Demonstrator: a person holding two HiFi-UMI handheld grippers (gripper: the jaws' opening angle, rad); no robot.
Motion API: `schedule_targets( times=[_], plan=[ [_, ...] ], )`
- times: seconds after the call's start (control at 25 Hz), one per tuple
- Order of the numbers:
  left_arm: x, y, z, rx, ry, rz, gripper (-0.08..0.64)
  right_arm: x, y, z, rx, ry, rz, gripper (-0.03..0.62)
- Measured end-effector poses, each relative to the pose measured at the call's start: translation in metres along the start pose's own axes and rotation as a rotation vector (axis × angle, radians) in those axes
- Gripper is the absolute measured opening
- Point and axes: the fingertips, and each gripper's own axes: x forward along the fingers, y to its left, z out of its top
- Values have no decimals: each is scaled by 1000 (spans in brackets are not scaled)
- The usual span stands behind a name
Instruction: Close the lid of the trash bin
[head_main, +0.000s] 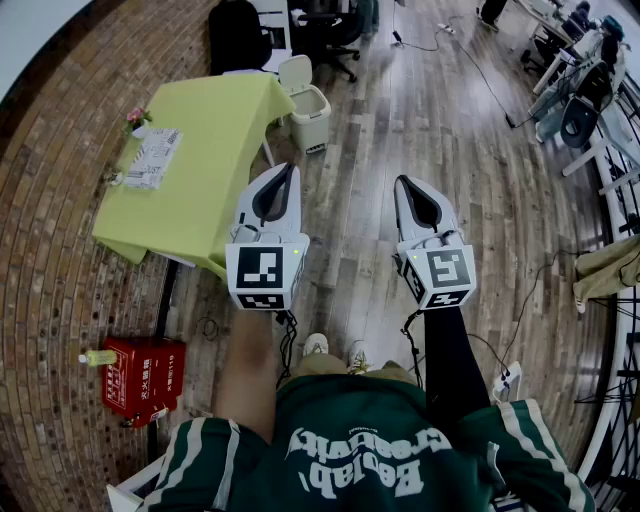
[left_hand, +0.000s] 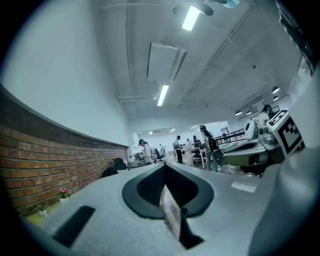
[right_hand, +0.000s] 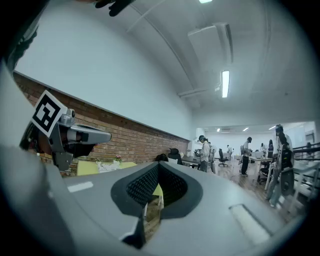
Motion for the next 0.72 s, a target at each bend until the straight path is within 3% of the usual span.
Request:
schedule_targets(
  times=[0.28,0.72],
  plan=[
    [-9,-52,10,16,-11,25,8,-43,-34,-3,6,-28,27,12],
    [-17,-87,10,-5,1,53,8,-69,-54,-11,53,-43,45,14]
  ],
)
